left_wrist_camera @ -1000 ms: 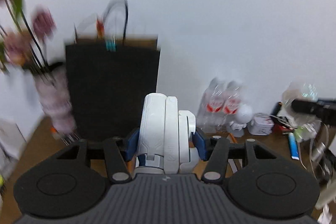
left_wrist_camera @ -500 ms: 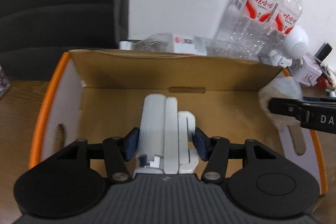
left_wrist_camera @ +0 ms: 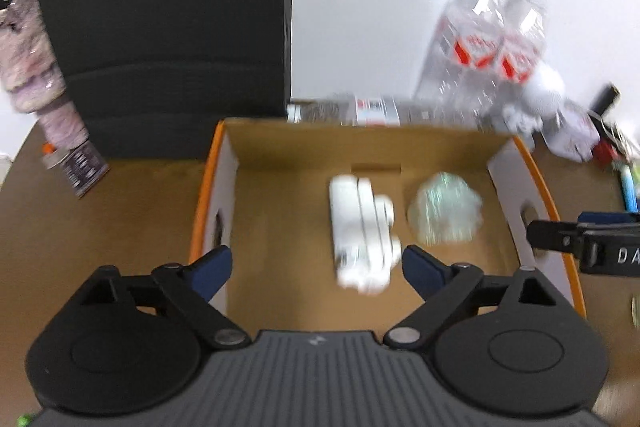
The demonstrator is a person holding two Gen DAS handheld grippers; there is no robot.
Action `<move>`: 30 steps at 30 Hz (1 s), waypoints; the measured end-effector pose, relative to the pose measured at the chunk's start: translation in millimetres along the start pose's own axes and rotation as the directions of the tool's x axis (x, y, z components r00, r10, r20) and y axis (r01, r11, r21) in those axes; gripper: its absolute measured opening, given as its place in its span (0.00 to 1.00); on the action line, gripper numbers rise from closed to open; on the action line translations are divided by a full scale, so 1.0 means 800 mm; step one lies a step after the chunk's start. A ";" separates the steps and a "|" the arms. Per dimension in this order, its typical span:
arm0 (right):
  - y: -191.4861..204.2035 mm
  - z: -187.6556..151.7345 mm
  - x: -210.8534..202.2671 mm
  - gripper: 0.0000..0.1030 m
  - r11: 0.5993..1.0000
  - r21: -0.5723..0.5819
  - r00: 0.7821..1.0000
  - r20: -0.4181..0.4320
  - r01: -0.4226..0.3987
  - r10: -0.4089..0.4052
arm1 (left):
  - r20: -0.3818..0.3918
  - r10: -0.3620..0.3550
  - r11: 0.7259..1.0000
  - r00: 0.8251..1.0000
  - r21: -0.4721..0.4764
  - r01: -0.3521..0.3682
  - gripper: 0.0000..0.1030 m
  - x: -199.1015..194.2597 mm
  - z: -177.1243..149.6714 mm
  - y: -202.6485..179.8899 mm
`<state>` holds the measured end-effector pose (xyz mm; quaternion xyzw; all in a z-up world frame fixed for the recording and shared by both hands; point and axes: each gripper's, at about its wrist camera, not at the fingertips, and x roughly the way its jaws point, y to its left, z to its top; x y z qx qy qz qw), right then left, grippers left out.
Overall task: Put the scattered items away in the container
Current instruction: 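Open both tools over the box to drop the device and bag, then move both tools back toward the remaining items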
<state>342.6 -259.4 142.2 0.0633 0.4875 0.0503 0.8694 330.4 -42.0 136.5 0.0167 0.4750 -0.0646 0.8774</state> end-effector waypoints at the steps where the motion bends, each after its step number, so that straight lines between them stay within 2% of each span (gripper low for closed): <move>1: 0.002 -0.010 -0.010 0.79 1.000 0.007 1.000 -0.007 -0.005 0.005 | 0.002 0.006 1.000 1.000 0.016 -0.006 0.92 -0.012 -0.010 0.000; 4: 0.011 -0.048 -0.044 0.80 1.000 0.013 1.000 0.001 -0.023 0.023 | 0.036 0.006 1.000 0.999 0.003 -0.006 0.95 -0.056 -0.044 0.009; 8: 0.024 -0.118 -0.094 0.84 0.998 0.029 0.994 0.087 -0.064 0.061 | 0.133 0.007 0.998 0.991 -0.059 0.001 0.98 -0.115 -0.101 0.021; 11: 0.026 -0.190 -0.126 0.85 0.995 0.014 0.980 0.176 -0.095 0.091 | 0.276 -0.015 0.999 0.961 -0.040 0.027 1.00 -0.155 -0.180 0.016; 13: 0.027 -0.253 -0.141 0.89 0.997 -0.008 0.962 0.263 -0.070 0.070 | 0.343 -0.013 0.997 0.939 -0.066 0.038 1.00 -0.163 -0.251 0.012; 15: 0.029 -0.316 -0.144 0.94 1.000 -0.008 0.943 0.332 -0.020 0.021 | 0.351 0.001 0.996 0.936 -0.086 0.031 1.00 -0.160 -0.317 0.007; 17: 0.034 -0.383 -0.142 0.94 1.000 -0.020 0.924 0.382 0.020 -0.011 | 0.356 0.028 0.996 0.934 -0.092 0.005 1.00 -0.159 -0.379 0.005; 19: 0.042 -0.435 -0.138 0.94 0.998 -0.055 0.912 0.411 0.024 0.001 | 0.366 0.048 0.996 0.929 -0.090 -0.016 1.00 -0.160 -0.425 0.006; 21: 0.048 -0.476 -0.131 0.95 0.997 -0.077 0.901 0.434 0.009 0.025 | 0.357 0.039 0.998 0.933 -0.066 -0.017 1.00 -0.158 -0.448 0.003; 23: 0.054 -0.498 -0.121 0.95 0.995 -0.094 0.908 0.418 0.016 0.025 | 0.342 0.011 0.999 0.940 -0.039 0.003 1.00 -0.152 -0.456 0.000; 26: 0.062 -0.501 -0.110 0.95 0.992 -0.118 0.929 0.371 0.047 0.000 | 0.293 0.016 1.000 0.956 -0.025 -0.009 1.00 -0.134 -0.456 -0.007; 27: 0.063 -0.500 -0.109 0.96 0.991 -0.124 0.929 0.370 0.053 -0.003 | 0.270 0.027 1.000 0.962 -0.015 -0.024 1.00 -0.128 -0.454 -0.011; 29: 0.061 -0.496 -0.105 1.00 0.992 -0.118 0.934 0.356 0.043 0.002 | 0.262 0.049 0.998 0.964 0.016 -0.055 1.00 -0.123 -0.458 -0.016; 30: 0.059 -0.495 -0.101 1.00 0.993 -0.110 0.942 0.336 0.037 0.003 | 0.262 0.040 0.999 0.964 0.025 -0.048 1.00 -0.123 -0.459 -0.018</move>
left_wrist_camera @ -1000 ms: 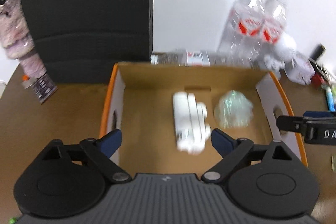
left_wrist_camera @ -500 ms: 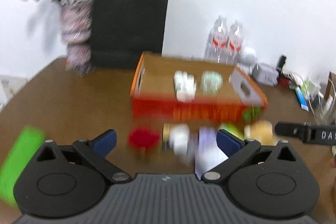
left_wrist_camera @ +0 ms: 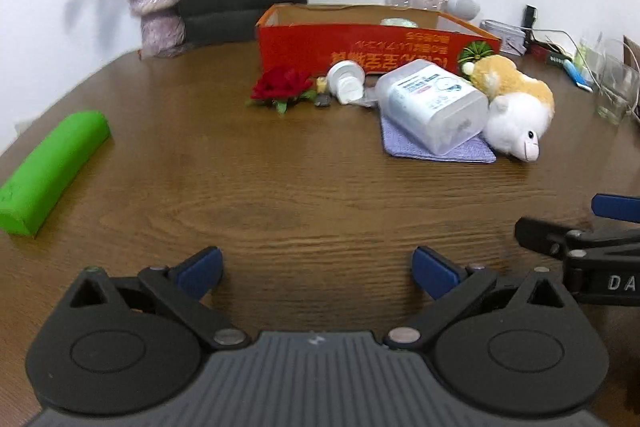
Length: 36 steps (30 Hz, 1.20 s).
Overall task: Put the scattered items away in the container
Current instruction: 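Move both tools back toward the remaining items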
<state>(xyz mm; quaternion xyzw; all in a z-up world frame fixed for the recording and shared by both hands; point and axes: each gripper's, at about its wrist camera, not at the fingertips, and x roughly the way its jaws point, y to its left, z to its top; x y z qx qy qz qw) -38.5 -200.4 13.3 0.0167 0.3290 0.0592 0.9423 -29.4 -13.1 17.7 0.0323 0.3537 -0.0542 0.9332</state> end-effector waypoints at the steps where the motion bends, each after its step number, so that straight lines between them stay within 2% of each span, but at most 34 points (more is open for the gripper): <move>1: 0.000 0.000 0.003 1.00 1.000 0.001 1.000 -0.011 0.011 -0.011 | -0.001 -0.010 1.000 1.000 -0.003 0.010 1.00 0.001 -0.002 0.000; 5: 0.007 -0.003 0.006 1.00 0.998 -0.023 0.998 -0.026 0.065 -0.066 | 0.008 -0.007 1.000 1.000 -0.014 0.007 1.00 0.003 -0.005 0.001; 36: 0.005 -0.004 0.004 1.00 0.997 -0.019 0.997 -0.029 0.070 -0.071 | 0.015 0.006 1.000 1.000 -0.028 -0.006 1.00 0.004 -0.002 -0.003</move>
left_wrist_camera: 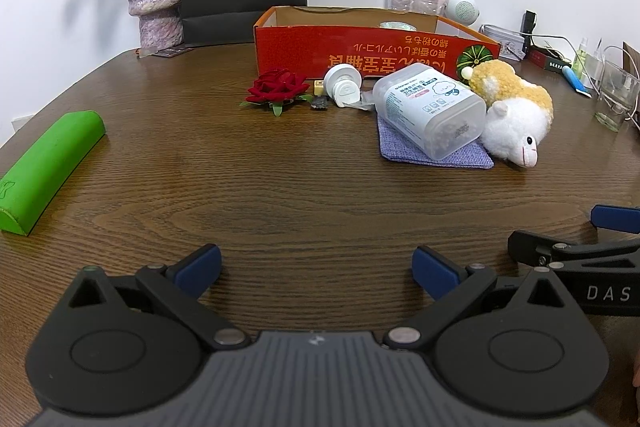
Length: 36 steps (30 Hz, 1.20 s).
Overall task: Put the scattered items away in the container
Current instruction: 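Move both tools back toward the remaining items, then grasp the white cotton-bud tub with the left tool while the right tool grasps the plush sheep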
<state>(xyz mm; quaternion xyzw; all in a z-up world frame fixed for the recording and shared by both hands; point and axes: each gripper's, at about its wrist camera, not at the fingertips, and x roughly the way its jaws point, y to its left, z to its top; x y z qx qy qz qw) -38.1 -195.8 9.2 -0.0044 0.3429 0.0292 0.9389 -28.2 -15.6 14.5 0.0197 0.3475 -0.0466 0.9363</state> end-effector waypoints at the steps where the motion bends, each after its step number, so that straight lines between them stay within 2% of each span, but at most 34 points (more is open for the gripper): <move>1: 0.000 0.000 0.000 1.00 1.000 0.000 1.000 0.000 0.000 0.000 | 0.000 0.000 1.000 1.000 0.000 0.000 1.00 0.000 0.000 0.000; 17: 0.000 0.000 -0.001 1.00 1.000 0.001 1.000 -0.002 0.001 -0.001 | 0.001 0.005 1.000 1.000 -0.003 -0.005 1.00 0.000 0.001 -0.001; 18: -0.002 0.002 -0.001 0.99 1.000 0.008 1.000 -0.001 0.000 0.000 | 0.004 0.014 1.000 1.000 -0.010 -0.014 1.00 0.000 0.002 -0.001; 19: -0.007 0.007 -0.003 0.94 0.999 0.035 1.000 0.006 -0.002 0.002 | 0.012 0.014 1.000 1.000 -0.020 -0.014 1.00 0.000 0.004 -0.001; 21: -0.029 0.025 -0.016 0.94 0.989 0.146 0.997 0.069 -0.036 0.026 | 0.058 -0.074 0.997 0.996 -0.030 0.076 1.00 -0.002 0.015 0.001; 23: -0.049 0.051 -0.018 0.96 0.971 0.224 0.990 0.132 -0.080 0.051 | 0.115 -0.148 0.987 0.982 -0.044 0.154 1.00 -0.001 0.033 -0.001; 25: -0.058 0.082 0.000 0.96 0.964 0.255 0.991 0.129 -0.079 0.047 | 0.142 -0.158 0.983 0.977 -0.074 0.169 1.00 0.008 0.059 -0.009; 27: -0.066 0.105 0.031 0.96 0.951 0.296 0.992 0.112 -0.089 0.058 | 0.116 -0.169 0.979 0.979 -0.092 0.180 1.00 0.026 0.086 -0.022; 29: -0.069 0.115 0.066 0.88 0.941 0.331 0.997 0.039 -0.073 0.064 | 0.097 -0.191 0.977 0.977 -0.082 0.199 1.00 0.044 0.109 -0.035; 30: -0.072 0.116 0.083 0.73 0.937 0.340 0.997 -0.007 -0.074 0.082 | 0.087 -0.195 0.977 0.977 -0.072 0.201 1.00 0.054 0.119 -0.043; 32: -0.087 0.114 0.095 0.60 0.917 0.371 0.986 -0.022 -0.147 0.167 | 0.066 -0.189 0.979 0.980 -0.059 0.193 1.00 0.069 0.136 -0.057; 33: -0.095 0.116 0.090 0.51 0.919 0.364 0.985 -0.021 -0.154 0.173 | 0.065 -0.184 0.980 0.981 -0.068 0.188 1.00 0.075 0.140 -0.062; 36: -0.104 0.122 0.074 0.49 0.978 0.197 0.997 -0.026 -0.066 0.073 | 0.079 -0.191 0.975 0.978 -0.101 0.198 1.00 0.090 0.142 -0.071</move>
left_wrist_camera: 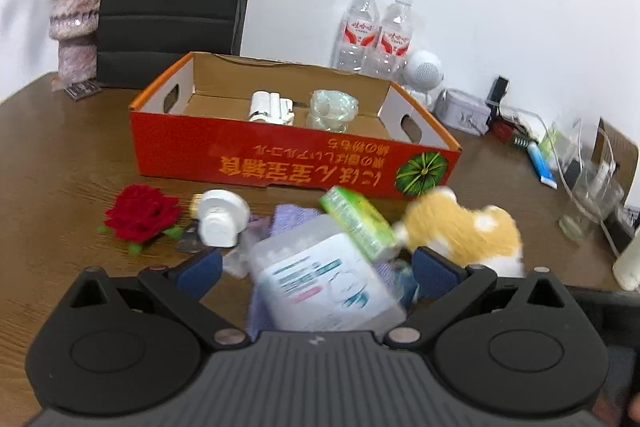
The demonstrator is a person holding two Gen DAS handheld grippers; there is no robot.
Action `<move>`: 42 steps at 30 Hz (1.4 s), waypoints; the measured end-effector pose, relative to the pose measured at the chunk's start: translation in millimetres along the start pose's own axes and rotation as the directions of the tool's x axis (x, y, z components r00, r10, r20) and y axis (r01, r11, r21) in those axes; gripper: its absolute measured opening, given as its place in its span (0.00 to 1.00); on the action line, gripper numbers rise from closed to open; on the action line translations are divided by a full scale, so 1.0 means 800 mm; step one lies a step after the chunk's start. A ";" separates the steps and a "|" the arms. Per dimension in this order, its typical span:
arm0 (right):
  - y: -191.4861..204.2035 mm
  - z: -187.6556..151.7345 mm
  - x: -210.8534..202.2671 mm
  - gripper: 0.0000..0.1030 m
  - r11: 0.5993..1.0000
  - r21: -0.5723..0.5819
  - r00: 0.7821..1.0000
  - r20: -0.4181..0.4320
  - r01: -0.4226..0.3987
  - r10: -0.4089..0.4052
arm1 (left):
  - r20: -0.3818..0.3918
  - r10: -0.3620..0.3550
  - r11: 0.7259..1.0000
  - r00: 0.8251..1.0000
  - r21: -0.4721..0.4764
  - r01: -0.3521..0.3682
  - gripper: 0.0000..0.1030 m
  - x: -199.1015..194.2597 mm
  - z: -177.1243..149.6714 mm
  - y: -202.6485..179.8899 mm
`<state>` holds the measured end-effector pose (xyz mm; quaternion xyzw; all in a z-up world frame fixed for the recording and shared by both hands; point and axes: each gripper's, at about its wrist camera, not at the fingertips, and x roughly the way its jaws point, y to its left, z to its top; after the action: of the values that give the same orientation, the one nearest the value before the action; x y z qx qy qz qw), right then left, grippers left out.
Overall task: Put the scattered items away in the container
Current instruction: 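Grasp the white cotton-bud tub with the left tool while the right tool grasps the plush sheep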
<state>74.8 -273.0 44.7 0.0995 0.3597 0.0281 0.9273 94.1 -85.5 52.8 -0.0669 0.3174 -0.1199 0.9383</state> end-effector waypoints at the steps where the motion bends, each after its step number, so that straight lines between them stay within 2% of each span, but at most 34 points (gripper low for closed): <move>1: -0.004 0.001 -0.004 0.49 0.999 -0.037 1.000 0.008 0.023 -0.022 | 0.000 -0.007 1.000 1.000 0.013 0.007 0.96 0.003 -0.003 -0.003; 2: -0.010 0.001 -0.007 0.50 0.999 -0.044 1.000 0.018 0.026 -0.025 | 0.002 0.003 0.999 1.000 0.038 -0.003 0.81 0.005 -0.006 -0.005; 5: -0.024 -0.001 -0.007 0.54 1.000 0.002 0.999 0.035 0.015 -0.016 | 0.013 0.051 0.993 0.999 0.109 -0.052 0.68 -0.003 -0.016 -0.005; 7: -0.025 -0.003 -0.002 0.56 1.000 0.000 0.999 0.045 0.010 -0.010 | 0.020 0.054 0.986 0.998 0.160 -0.056 0.65 -0.012 -0.020 -0.004; 10: -0.026 -0.008 0.014 0.55 1.000 0.011 0.999 0.031 0.009 -0.010 | -0.001 0.057 0.976 0.998 0.210 -0.056 0.79 -0.013 -0.016 -0.006; 12: -0.026 -0.012 0.017 0.54 1.000 0.010 1.000 0.013 0.004 -0.004 | -0.019 0.064 0.977 0.998 0.203 -0.059 0.67 -0.007 -0.016 -0.007; 16: -0.020 -0.020 0.011 0.46 1.000 -0.017 0.999 0.050 0.010 -0.010 | -0.001 0.063 0.981 0.998 0.184 -0.061 0.60 -0.021 -0.016 -0.008; 17: -0.021 -0.022 0.008 0.45 1.000 -0.015 0.998 0.058 0.008 -0.007 | 0.029 0.049 0.984 0.998 0.172 -0.053 0.31 -0.032 -0.016 -0.005; 19: -0.025 -0.022 0.000 0.44 1.000 0.015 0.997 0.075 -0.013 0.012 | 0.106 0.044 0.986 0.993 0.156 -0.061 0.02 -0.059 -0.011 -0.001; 22: -0.023 -0.018 -0.022 0.44 0.999 0.021 0.990 0.140 -0.035 0.031 | 0.071 0.023 0.991 0.997 0.127 -0.032 0.02 -0.071 0.004 0.015; 23: -0.019 -0.017 -0.029 0.44 1.000 0.009 0.987 0.158 -0.029 0.027 | 0.040 0.016 0.991 0.999 0.134 -0.022 0.07 -0.068 0.005 0.020; 24: -0.017 -0.018 -0.031 0.44 1.000 0.005 0.986 0.167 -0.028 0.026 | 0.012 0.028 0.990 1.000 0.140 -0.029 0.16 -0.064 0.002 0.024; 25: -0.016 -0.019 -0.032 0.45 0.999 0.008 0.985 0.171 -0.033 0.031 | 0.002 0.042 0.990 0.999 0.136 -0.042 0.61 -0.059 -0.002 0.026; 26: -0.015 -0.021 -0.030 0.45 0.999 0.011 0.985 0.168 -0.040 0.038 | 0.005 0.044 0.990 0.999 0.132 -0.045 1.00 -0.055 -0.007 0.027; 28: -0.016 -0.025 -0.026 0.45 0.998 0.031 0.987 0.156 -0.048 0.043 | 0.027 -0.003 0.987 1.000 0.159 -0.002 0.98 -0.044 -0.013 0.024; 31: -0.016 -0.030 -0.019 0.45 0.998 0.045 0.989 0.144 -0.035 0.028 | -0.045 -0.003 0.987 0.999 0.162 0.011 0.96 -0.012 -0.007 0.016; 33: -0.018 -0.034 -0.019 0.45 0.998 0.054 0.989 0.148 -0.038 0.030 | -0.083 0.017 0.993 0.996 0.119 -0.007 0.73 0.006 -0.002 0.017; 34: -0.020 -0.035 -0.018 0.45 0.997 0.059 0.988 0.152 -0.043 0.034 | -0.102 0.010 0.995 0.995 0.097 0.000 0.66 0.011 -0.001 0.020; 35: -0.021 -0.036 -0.018 0.45 0.997 0.061 0.988 0.151 -0.046 0.036 | -0.104 0.007 0.996 0.995 0.091 0.002 0.66 0.012 -0.002 0.021; 38: -0.020 -0.040 -0.010 0.45 0.998 0.044 0.992 0.121 -0.038 0.032 | -0.076 0.025 0.987 0.997 0.158 -0.013 0.66 0.003 -0.013 0.013; 40: -0.015 -0.041 -0.004 0.45 0.999 0.030 0.995 0.098 -0.020 0.017 | -0.050 0.039 0.991 0.998 0.129 -0.033 0.65 -0.006 -0.014 0.017; 42: -0.011 -0.039 -0.014 0.45 0.999 0.016 0.993 0.118 -0.028 0.026 | 0.018 0.043 0.995 0.999 0.088 -0.045 0.65 -0.025 -0.007 0.025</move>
<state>45.3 -277.5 27.7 0.1141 0.3032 0.0316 0.9456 78.5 -61.2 56.1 -0.0192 0.3055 -0.1126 0.9453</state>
